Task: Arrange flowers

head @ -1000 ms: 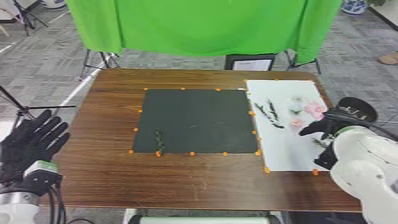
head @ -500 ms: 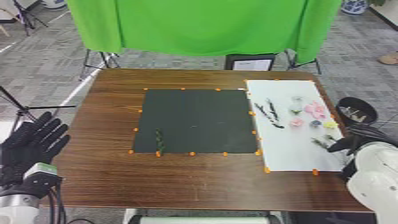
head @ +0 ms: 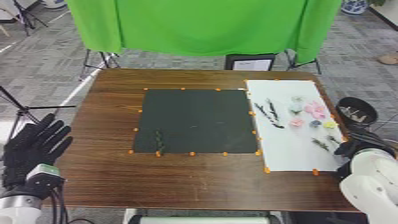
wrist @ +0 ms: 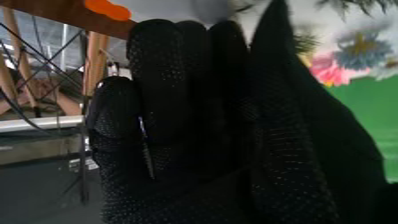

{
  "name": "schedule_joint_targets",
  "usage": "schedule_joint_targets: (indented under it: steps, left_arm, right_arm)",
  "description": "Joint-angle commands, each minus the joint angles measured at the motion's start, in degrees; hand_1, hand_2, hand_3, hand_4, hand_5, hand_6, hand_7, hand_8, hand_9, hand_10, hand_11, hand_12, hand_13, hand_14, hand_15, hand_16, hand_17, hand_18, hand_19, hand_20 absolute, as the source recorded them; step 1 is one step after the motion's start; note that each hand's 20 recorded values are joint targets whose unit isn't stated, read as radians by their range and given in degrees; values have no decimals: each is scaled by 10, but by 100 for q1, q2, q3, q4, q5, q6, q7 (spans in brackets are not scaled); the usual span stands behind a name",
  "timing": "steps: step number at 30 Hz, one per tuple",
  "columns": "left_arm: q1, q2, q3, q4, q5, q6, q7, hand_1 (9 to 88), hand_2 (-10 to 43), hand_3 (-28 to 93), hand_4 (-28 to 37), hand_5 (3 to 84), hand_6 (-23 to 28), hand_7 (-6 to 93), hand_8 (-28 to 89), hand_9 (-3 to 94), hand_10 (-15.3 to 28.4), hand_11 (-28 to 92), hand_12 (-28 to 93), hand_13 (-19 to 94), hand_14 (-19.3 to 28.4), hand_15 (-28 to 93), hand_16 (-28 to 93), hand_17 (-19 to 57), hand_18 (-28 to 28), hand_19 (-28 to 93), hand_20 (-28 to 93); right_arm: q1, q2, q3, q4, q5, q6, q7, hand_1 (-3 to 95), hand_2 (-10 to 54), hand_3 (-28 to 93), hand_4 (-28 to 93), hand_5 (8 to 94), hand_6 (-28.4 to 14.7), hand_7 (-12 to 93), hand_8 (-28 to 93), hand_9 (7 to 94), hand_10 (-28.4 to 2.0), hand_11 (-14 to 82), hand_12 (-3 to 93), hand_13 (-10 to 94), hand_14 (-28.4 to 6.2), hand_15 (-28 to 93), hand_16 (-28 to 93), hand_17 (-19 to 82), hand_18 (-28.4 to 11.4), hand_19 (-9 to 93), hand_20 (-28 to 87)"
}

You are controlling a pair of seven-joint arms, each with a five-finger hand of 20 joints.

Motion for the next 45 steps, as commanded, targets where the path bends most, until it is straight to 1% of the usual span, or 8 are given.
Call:
schedule_joint_targets:
  steps: [1, 14, 21, 29, 33, 34, 40, 45]
  left_arm:
    - [98, -4, -8, -6, -68, -46, 30, 266, 105, 750, -257, 403, 103, 125, -78, 329, 170, 194, 133, 210, 168, 338, -49, -85, 163, 369, 88]
    - [110, -61, -46, -14, 13, -91, -45, 265, 105, 751, -257, 404, 103, 125, -78, 329, 170, 195, 133, 209, 168, 340, -50, -86, 163, 371, 88]
    - [164, -9, -152, -16, 8, -56, -99, 265, 106, 750, -257, 403, 103, 124, -78, 329, 170, 194, 133, 210, 167, 338, -50, -86, 163, 370, 88]
    - [49, 31, -118, 12, 69, -82, -241, 265, 105, 752, -258, 403, 103, 124, -78, 329, 171, 193, 133, 209, 167, 336, -49, -85, 162, 368, 87]
    - [13, 50, -102, 9, 95, -76, -278, 264, 105, 752, -258, 403, 103, 124, -78, 329, 170, 194, 133, 210, 168, 337, -48, -85, 163, 368, 88]
    - [50, 70, -98, -9, 68, -51, -243, 264, 105, 752, -258, 403, 103, 124, -78, 329, 170, 194, 133, 210, 168, 338, -49, -85, 163, 368, 88]
    - [-111, 82, 45, -1, 125, -28, -364, 265, 105, 751, -258, 404, 104, 124, -78, 329, 170, 194, 133, 210, 169, 338, -49, -86, 163, 369, 89]
    - [-151, 94, 68, -1, 135, 12, -423, 264, 105, 751, -258, 404, 103, 124, -78, 329, 170, 195, 133, 210, 168, 338, -49, -86, 163, 369, 89]
  right_arm:
    - [-120, 22, -47, -57, -222, 306, 13, 548, -18, 671, -282, 749, -8, 237, 2, 805, -114, 156, 227, 745, -101, 546, 268, 412, -221, 882, 300]
    - [65, 159, -137, -905, -178, 916, 36, 522, -44, 733, -262, 784, -19, 243, 44, 840, -120, 180, 267, 770, -102, 554, 286, 436, -225, 909, 306]
    - [987, 176, -1115, -1175, -169, 977, -276, 504, -61, 733, -236, 794, -28, 278, 89, 849, -134, 242, 279, 776, -103, 573, 297, 446, -231, 928, 309]
    - [2521, -407, -2839, -759, -137, 785, -610, 501, -69, 732, -233, 790, -25, 308, 112, 850, -133, 275, 279, 778, -105, 587, 303, 453, -231, 932, 325]
    - [3125, -924, -3663, -325, -135, 600, -579, 499, -71, 733, -232, 788, -24, 321, 119, 852, -133, 283, 281, 779, -105, 590, 303, 457, -231, 932, 329]
    - [3240, -1067, -3854, -183, -173, 594, -605, 499, -71, 733, -232, 788, -24, 323, 120, 853, -134, 285, 281, 779, -105, 591, 304, 458, -232, 932, 330]
    - [3610, -1691, -4582, 401, -192, 506, -598, 496, -71, 732, -228, 786, -22, 339, 131, 853, -137, 296, 275, 785, -105, 591, 303, 466, -235, 932, 339]
    - [3697, -2021, -4823, 648, -91, 772, -580, 495, -72, 733, -227, 784, -22, 344, 138, 853, -137, 305, 272, 790, -104, 594, 303, 476, -236, 932, 345]
